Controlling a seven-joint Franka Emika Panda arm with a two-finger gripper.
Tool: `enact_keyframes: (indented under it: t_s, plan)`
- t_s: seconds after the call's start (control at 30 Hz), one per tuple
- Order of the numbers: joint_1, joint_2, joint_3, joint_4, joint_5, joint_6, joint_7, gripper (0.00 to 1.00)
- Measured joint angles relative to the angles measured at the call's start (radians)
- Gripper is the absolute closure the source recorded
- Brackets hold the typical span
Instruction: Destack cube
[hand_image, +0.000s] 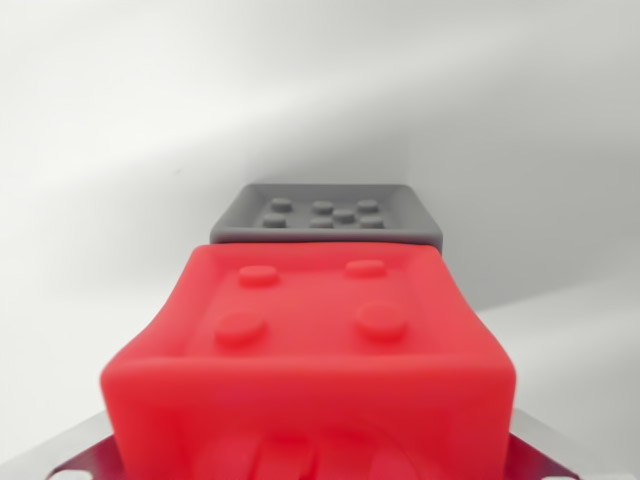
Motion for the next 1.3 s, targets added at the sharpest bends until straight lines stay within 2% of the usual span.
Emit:
enact_keyframes:
  t_s: [0.33,0.63,1.03,1.2,1.3]
  plan:
    - [-0.002,-0.036,0.004,-0.004,0.008,-0.028,-0.005,1.0]
    - [-0.002,-0.094,0.008,-0.01,0.027,-0.078,-0.019,1.0]
    - [-0.001,-0.202,0.011,-0.014,0.052,-0.178,-0.038,1.0]
    - [0.001,-0.247,0.011,-0.014,0.061,-0.223,-0.043,1.0]
    - [0.002,-0.257,0.011,-0.011,0.061,-0.232,-0.057,1.0]
